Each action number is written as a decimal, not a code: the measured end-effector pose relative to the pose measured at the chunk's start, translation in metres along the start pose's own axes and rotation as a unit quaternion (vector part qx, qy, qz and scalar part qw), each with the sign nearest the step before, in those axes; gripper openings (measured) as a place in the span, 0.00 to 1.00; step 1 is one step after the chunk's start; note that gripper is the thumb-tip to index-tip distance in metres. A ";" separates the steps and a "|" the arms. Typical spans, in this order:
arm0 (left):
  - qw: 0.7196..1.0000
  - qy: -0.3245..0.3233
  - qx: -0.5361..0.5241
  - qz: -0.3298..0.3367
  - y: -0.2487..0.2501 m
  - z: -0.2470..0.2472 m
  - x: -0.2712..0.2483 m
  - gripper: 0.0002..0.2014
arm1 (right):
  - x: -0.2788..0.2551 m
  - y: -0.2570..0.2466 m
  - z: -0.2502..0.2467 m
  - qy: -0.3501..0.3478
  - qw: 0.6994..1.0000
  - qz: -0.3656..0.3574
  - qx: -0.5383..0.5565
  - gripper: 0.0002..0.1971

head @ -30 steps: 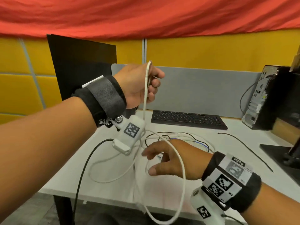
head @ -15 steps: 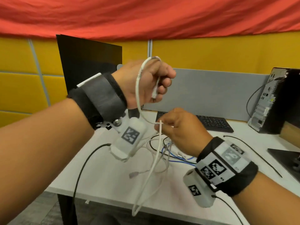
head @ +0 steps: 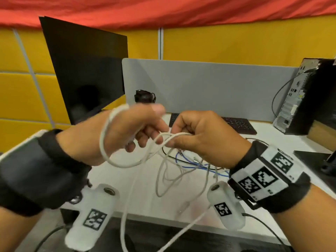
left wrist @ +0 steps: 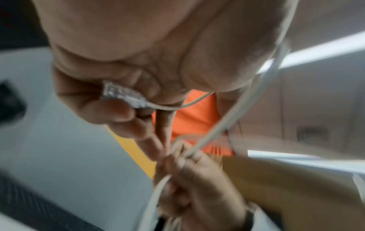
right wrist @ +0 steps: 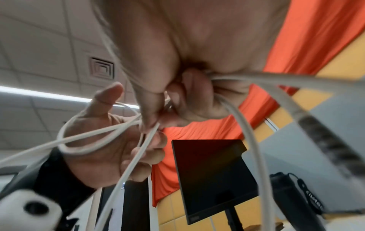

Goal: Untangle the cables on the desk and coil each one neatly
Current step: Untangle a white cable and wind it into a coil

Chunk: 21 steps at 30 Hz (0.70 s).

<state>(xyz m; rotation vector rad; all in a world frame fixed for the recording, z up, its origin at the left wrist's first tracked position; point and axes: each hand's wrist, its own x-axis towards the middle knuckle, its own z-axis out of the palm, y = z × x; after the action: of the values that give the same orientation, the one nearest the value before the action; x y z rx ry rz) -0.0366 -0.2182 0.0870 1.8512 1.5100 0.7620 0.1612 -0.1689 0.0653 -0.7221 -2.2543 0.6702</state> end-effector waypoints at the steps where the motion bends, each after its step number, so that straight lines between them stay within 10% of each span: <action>1: 0.995 0.025 0.098 0.010 -0.002 0.008 -0.002 0.17 | 0.003 0.001 0.005 0.018 1.000 0.007 0.014 0.11; 4: 0.958 0.145 0.205 0.142 -0.013 0.020 -0.018 0.16 | 0.010 0.008 0.013 0.032 0.988 0.047 0.140 0.10; 8: 0.963 0.114 -0.244 0.017 -0.030 0.019 -0.019 0.12 | 0.009 0.019 0.015 -0.026 0.955 0.052 0.289 0.10; 21: 0.785 0.096 -0.603 -0.108 -0.096 0.014 -0.056 0.10 | -0.004 0.029 0.072 0.024 0.993 0.067 0.096 0.11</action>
<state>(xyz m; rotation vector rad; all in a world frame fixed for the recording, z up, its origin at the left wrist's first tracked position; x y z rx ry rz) -0.0960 -0.2602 0.0018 0.6218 0.8667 1.3776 0.1206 -0.1692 -0.0012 -0.7891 -2.0759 0.9100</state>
